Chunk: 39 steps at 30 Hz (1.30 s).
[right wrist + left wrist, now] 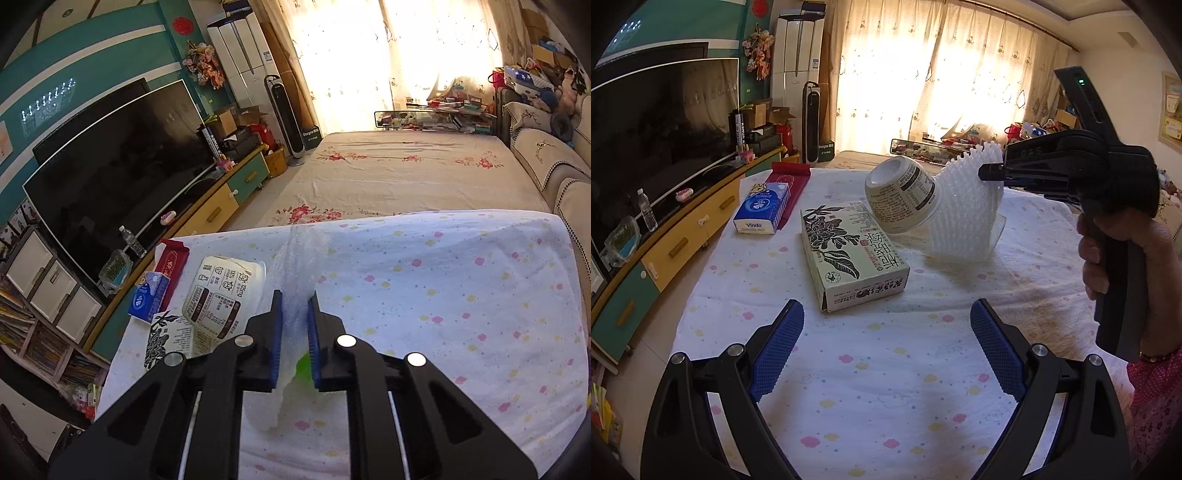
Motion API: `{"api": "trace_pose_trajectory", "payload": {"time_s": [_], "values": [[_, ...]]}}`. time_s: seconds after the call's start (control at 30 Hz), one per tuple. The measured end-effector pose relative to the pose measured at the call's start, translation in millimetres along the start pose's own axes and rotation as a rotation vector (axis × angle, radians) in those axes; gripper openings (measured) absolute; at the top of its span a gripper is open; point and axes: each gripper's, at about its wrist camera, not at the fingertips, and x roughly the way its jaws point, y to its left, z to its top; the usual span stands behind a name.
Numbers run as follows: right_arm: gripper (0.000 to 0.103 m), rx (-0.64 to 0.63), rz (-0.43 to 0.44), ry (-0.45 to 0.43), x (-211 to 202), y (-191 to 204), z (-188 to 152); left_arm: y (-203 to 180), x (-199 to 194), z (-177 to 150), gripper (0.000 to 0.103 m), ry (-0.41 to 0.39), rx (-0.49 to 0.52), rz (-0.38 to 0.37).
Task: Collect trash
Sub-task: 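Grasp the white foam net sleeve with the right gripper, then carry the foam net over the bin and open the right gripper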
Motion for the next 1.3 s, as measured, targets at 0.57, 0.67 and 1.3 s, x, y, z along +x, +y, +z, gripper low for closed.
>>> {"api": "trace_pose_trajectory", "payload": {"time_s": [0.57, 0.67, 1.3], "values": [[0.012, 0.002, -0.052, -0.150, -136.3, -48.0, -53.2, -2.0, -0.3, -1.8, 0.090, 0.007, 0.016, 0.008], [0.012, 0.021, -0.097, -0.171, -159.3, -70.6, -65.0, -1.8, -0.5, -2.0, 0.090, 0.003, 0.021, 0.008], [0.012, 0.266, -0.497, -0.196, -245.1, -264.7, -142.5, -2.5, -3.4, -2.7, 0.090, -0.015, 0.034, 0.010]]}}
